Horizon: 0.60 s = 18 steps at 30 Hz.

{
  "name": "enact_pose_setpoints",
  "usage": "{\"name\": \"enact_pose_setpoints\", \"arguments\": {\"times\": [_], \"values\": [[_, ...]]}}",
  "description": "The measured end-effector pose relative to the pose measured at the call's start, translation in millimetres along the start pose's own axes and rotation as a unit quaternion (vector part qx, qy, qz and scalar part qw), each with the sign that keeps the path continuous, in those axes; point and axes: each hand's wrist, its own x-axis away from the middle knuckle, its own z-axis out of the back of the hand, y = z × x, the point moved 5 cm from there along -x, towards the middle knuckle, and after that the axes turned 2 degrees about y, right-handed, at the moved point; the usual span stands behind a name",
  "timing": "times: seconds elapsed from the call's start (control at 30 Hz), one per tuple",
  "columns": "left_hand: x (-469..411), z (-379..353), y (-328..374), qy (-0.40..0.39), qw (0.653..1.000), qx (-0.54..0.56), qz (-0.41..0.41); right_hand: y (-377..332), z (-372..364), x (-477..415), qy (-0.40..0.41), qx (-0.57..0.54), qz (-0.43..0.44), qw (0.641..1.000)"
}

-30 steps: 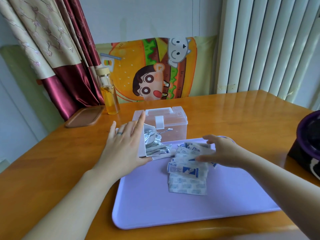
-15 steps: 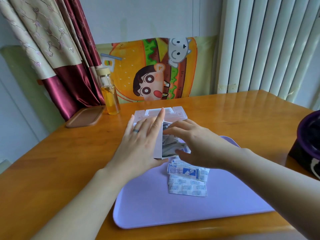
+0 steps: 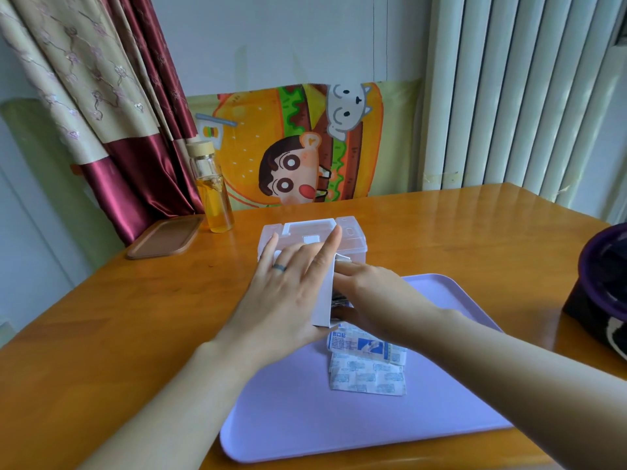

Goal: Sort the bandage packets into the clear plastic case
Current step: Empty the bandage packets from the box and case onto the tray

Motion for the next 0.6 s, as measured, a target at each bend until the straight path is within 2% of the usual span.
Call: {"name": "enact_pose_setpoints", "arguments": {"times": [0.1,0.17,0.37,0.6], "values": [[-2.2,-3.4,-2.6,-0.009,1.000,-0.015,-0.006,-2.2,1.7,-4.3,0.007,-0.117,-0.008,0.993],[-3.4,-4.6,-3.3,-0.011,1.000,-0.021,-0.009,-0.6,1.0,-6.6,0.001,-0.153,-0.024,0.988],[0.3,-11.4,0.8,-0.004,1.000,-0.004,-0.009,4.7,-2.8,-3.0,-0.012,-0.165,-0.043,0.985],[1.0,-16.6,0.7,0.000,1.000,-0.009,-0.005,11.4,-2.9,8.7,0.031,-0.161,-0.056,0.985]]}}
